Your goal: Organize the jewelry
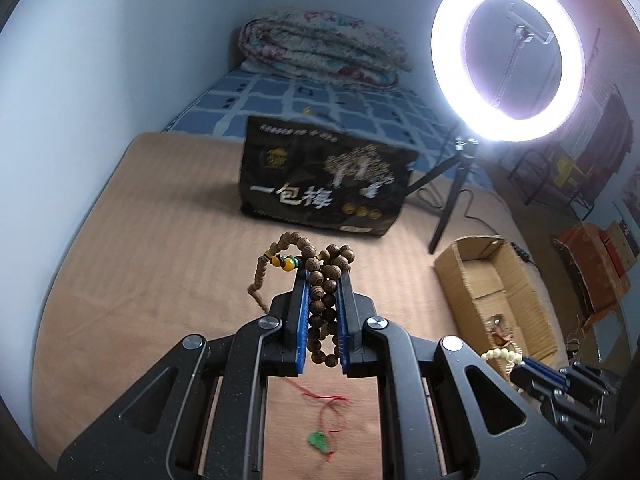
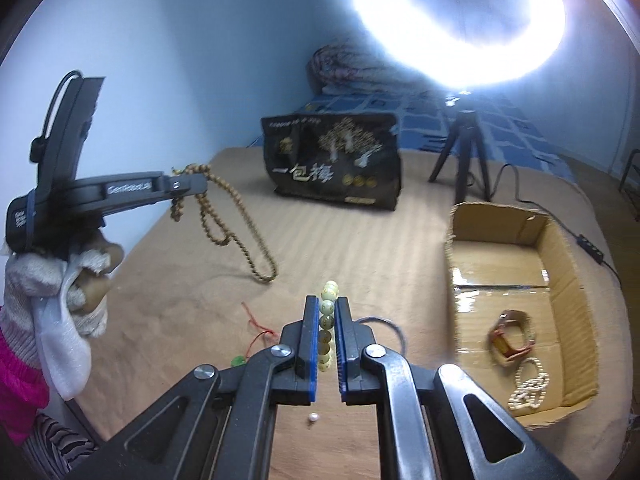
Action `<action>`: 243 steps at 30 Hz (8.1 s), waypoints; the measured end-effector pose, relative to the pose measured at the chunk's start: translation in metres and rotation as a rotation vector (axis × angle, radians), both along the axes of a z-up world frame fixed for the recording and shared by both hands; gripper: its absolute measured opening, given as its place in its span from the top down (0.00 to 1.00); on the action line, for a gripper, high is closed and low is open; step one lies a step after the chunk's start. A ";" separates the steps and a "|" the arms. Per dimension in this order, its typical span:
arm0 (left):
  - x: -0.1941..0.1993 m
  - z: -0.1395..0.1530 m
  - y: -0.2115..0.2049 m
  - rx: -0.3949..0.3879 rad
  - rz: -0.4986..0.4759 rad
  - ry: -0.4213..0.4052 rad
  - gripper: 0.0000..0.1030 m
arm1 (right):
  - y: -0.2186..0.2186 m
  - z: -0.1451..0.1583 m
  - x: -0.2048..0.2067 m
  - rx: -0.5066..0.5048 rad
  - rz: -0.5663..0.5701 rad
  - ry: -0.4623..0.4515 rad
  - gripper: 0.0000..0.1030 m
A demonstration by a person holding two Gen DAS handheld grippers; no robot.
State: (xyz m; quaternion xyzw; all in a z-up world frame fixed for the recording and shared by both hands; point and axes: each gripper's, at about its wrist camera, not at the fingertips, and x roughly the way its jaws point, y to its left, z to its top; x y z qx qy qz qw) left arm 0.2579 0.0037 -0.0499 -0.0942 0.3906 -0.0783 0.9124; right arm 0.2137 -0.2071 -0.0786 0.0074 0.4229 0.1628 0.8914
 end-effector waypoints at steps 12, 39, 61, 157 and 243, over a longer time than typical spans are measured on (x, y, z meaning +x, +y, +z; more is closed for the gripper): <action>-0.004 0.039 -0.061 -0.010 -0.092 -0.070 0.90 | -0.074 0.025 -0.006 0.022 -0.124 -0.037 0.96; 0.038 0.053 -0.225 0.015 -0.289 -0.097 0.90 | -0.174 0.003 -0.002 0.012 -0.280 0.033 0.95; 0.070 -0.039 -0.278 0.094 -0.334 0.084 0.90 | -0.199 -0.043 0.015 0.024 -0.313 0.143 0.95; -0.094 -0.142 -0.016 0.010 -0.204 0.213 0.63 | -0.042 -0.117 -0.048 -0.077 -0.124 0.065 0.71; -0.112 0.036 -0.134 -0.022 -0.363 -0.131 0.84 | -0.125 0.040 -0.063 -0.032 -0.235 -0.140 0.94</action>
